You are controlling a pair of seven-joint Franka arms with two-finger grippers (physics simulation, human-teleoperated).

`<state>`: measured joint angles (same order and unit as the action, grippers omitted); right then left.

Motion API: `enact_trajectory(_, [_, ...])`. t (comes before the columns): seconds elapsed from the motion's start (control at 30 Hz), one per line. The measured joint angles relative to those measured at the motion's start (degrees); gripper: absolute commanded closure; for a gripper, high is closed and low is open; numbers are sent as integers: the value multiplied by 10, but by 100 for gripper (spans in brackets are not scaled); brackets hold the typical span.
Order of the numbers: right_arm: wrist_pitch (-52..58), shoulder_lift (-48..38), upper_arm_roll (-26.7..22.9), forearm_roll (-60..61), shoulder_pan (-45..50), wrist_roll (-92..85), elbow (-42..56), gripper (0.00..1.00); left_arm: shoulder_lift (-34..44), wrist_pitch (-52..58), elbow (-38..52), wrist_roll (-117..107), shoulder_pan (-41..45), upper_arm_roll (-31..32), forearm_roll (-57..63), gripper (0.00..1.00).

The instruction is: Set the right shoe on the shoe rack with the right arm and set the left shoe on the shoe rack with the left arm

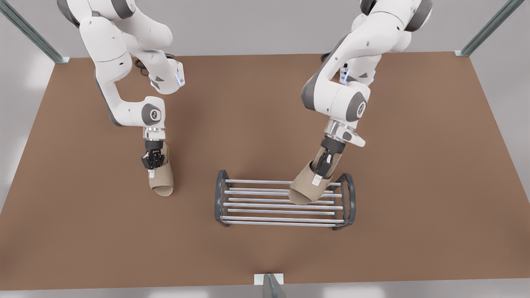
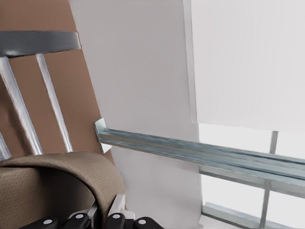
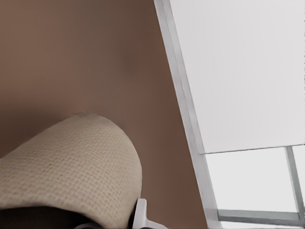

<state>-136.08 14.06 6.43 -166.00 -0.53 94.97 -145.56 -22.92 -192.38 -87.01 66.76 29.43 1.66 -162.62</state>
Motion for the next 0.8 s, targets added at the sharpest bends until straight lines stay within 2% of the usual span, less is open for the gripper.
enact_trajectory(0.13, [-3, -21, -1, 0, 0, -1, 26, 79, -58, -15, 45, -9, 6, -17, 11, 79])
enact_trajectory(0.17, [-8, -26, -1, 0, 0, 1, 43, 79, -62, -16, 52, -11, 5, -21, 13, 60])
enact_trajectory(0.2, [-19, -30, -1, 0, 2, 4, 67, 79, -64, -16, 55, -13, 4, -25, 15, 0])
enact_trajectory(0.3, [-78, -28, -1, 0, 26, 14, 161, 79, -66, -14, 48, -20, 3, -28, 21, 0])
enact_trajectory(0.4, [-191, -30, -13, 0, 95, 25, 281, 79, -65, -13, 37, -26, 5, -28, 24, 0])
enact_trajectory(0.53, [-342, -55, -88, 0, 231, 37, 362, 79, -61, -14, 30, -31, 3, -28, 26, 0])
enact_trajectory(0.57, [-377, -59, -108, 0, 261, 39, 378, 79, -46, -15, 23, -32, -4, -28, 27, 0])
enact_trajectory(0.6, [-411, -62, -128, 0, 289, 42, 394, 79, 2, -20, 12, -32, -20, -28, 29, 0])
enact_trajectory(0.7, [-503, -50, -213, 0, 403, 48, 450, 79, 170, -33, 19, -34, -44, -28, 86, 0])
enact_trajectory(0.73, [-527, -28, -264, 0, 458, 50, 487, 79, 197, -35, 30, -34, -48, -28, 99, 0])
enact_trajectory(0.8, [-565, 34, -359, 0, 553, 54, 559, 79, 199, -35, 17, -34, -53, -29, 163, 0])
